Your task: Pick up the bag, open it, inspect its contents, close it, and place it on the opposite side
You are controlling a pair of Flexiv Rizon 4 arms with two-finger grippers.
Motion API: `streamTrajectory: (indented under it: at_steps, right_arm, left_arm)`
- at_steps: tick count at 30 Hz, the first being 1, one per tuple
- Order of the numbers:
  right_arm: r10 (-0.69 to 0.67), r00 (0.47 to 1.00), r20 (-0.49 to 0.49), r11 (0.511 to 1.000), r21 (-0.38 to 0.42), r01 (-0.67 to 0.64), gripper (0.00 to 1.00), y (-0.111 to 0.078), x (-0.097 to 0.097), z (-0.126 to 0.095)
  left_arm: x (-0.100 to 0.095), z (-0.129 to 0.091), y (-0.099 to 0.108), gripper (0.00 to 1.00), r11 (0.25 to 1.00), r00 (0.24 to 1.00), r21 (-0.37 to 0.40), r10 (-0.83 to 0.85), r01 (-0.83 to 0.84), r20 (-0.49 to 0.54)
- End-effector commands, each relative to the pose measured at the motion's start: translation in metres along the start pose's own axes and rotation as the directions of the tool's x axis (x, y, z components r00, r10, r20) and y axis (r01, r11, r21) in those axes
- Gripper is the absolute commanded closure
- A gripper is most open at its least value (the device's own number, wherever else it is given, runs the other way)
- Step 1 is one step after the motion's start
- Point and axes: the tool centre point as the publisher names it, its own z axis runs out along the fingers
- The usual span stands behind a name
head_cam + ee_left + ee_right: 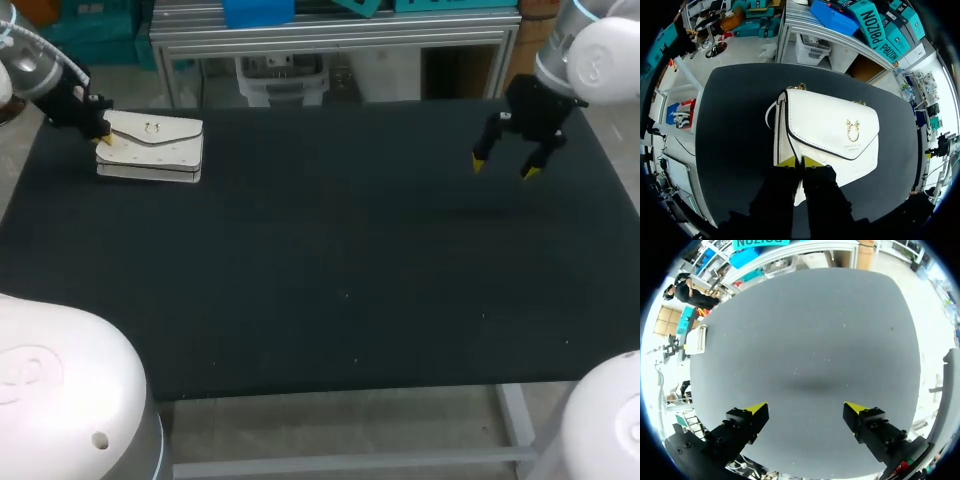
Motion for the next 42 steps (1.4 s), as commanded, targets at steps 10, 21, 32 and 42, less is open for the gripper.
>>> streamTrajectory:
  at_steps: [10, 21, 32, 42]
  right_arm:
    - [0.017, 0.999, 0.045, 0.999, 0.027, -0.018, 0.00, 0.009, 0.009, -0.001]
    - [0.010, 0.998, 0.057, 0.999, 0.043, -0.013, 0.00, 0.011, 0.017, -0.001]
    - [0.001, 0.999, 0.052, 0.999, 0.042, -0.004, 0.00, 0.008, 0.015, -0.001]
    - [-0.022, 0.998, 0.051, 0.999, 0.046, 0.019, 0.00, 0.005, 0.015, -0.001]
  left_arm:
    - [-0.057, 0.000, -0.010, 1.00, 0.997, 0.998, -0.043, -0.058, 0.057, -0.026]
    - [-0.065, 0.010, 0.003, 1.00, 0.995, 0.998, -0.077, -0.059, 0.057, -0.026]
    - [-0.060, 0.000, 0.019, 0.11, 0.996, 0.998, -0.074, -0.058, 0.055, -0.037]
    - [-0.046, -0.028, 0.036, 0.00, 0.999, 0.998, -0.001, -0.048, 0.048, -0.044]
